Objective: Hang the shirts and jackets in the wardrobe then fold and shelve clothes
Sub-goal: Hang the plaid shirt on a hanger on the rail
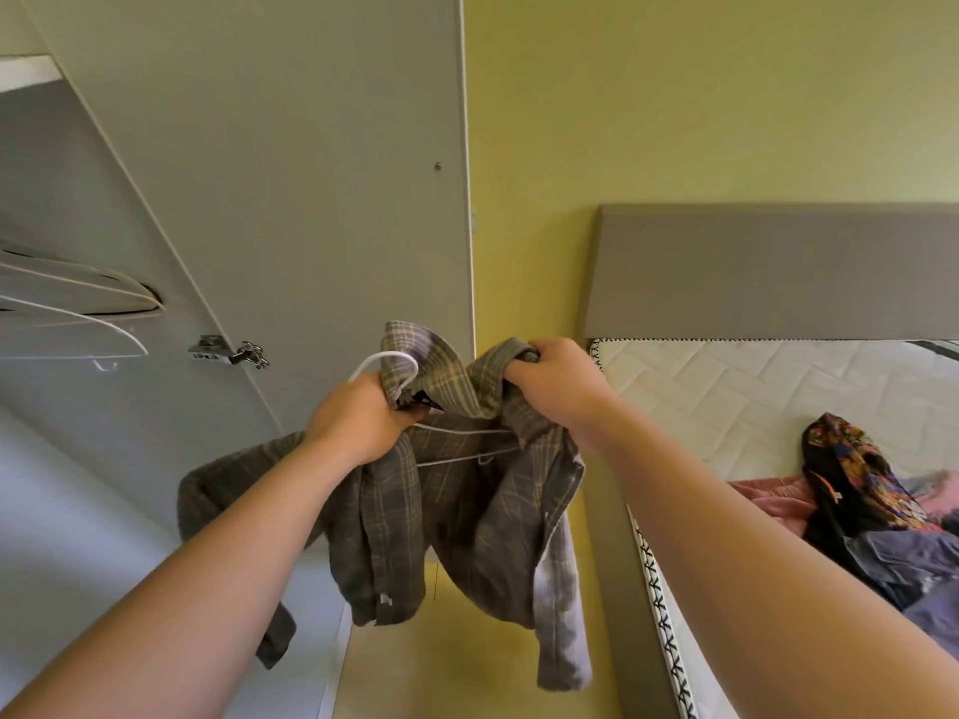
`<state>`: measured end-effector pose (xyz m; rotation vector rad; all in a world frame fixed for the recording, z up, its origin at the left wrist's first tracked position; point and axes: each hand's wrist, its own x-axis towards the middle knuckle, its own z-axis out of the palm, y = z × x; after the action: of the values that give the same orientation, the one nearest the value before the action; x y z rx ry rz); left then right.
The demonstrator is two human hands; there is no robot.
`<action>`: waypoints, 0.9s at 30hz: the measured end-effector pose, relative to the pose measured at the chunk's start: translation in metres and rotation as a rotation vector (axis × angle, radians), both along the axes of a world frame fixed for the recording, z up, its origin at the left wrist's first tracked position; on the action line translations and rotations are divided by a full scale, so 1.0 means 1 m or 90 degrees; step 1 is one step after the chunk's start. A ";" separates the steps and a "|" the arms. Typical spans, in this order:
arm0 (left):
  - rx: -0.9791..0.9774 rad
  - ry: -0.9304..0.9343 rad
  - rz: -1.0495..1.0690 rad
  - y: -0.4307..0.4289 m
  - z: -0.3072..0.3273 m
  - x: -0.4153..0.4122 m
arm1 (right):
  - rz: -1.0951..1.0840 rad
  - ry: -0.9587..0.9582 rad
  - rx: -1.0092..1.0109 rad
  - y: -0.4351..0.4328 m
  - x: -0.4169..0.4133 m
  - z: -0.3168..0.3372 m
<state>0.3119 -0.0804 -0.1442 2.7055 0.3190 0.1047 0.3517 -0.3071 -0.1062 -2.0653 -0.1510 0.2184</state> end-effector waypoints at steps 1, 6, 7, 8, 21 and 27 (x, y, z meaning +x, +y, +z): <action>-0.022 -0.021 0.001 0.002 0.000 0.001 | 0.016 0.052 0.055 0.002 -0.002 0.004; -0.128 -0.097 0.009 0.012 0.005 0.000 | 0.210 0.286 0.223 0.001 -0.010 0.012; -0.153 -0.101 0.021 0.015 0.007 0.000 | 0.250 0.315 0.197 0.000 -0.010 0.010; -0.182 -0.104 0.038 0.017 0.010 -0.001 | 0.282 0.306 0.128 -0.002 -0.009 0.008; -0.273 -0.185 0.012 0.025 0.040 -0.014 | 0.259 -0.198 -0.265 0.024 -0.014 -0.027; -0.215 -0.224 0.086 0.036 0.040 -0.031 | 0.271 -0.300 -0.278 0.056 -0.023 -0.026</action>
<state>0.2812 -0.0447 -0.1040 2.2768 0.3736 0.5108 0.3288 -0.2513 -0.1318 -2.4699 -0.9051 0.0142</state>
